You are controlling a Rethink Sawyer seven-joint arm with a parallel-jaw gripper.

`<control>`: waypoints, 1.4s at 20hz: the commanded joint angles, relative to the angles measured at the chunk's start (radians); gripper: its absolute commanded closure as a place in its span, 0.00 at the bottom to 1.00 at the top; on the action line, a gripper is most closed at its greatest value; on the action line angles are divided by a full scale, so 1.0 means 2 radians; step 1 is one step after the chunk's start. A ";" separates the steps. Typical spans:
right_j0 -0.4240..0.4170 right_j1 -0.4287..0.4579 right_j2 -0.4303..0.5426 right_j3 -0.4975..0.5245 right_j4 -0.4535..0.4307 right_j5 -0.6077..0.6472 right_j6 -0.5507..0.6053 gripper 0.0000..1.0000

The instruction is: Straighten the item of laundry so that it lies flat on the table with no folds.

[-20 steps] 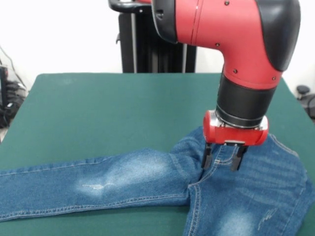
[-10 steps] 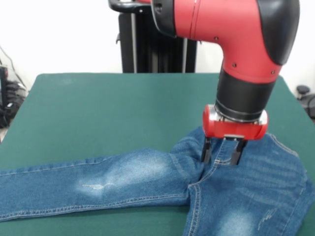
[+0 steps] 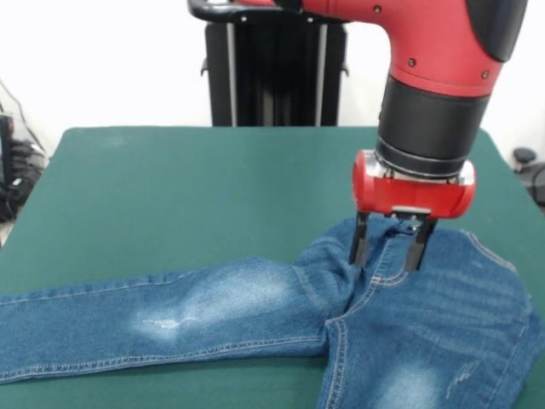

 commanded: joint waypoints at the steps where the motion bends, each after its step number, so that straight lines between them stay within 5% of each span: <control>1: -0.020 0.087 0.028 -0.089 0.015 0.057 0.125 0.00; 12: -0.011 -0.027 0.031 0.069 -0.008 0.097 0.086 0.00; 16: -0.008 -0.048 0.026 0.080 -0.010 0.121 0.088 0.00; 28: -0.013 -0.043 0.032 0.078 -0.022 0.064 0.089 0.00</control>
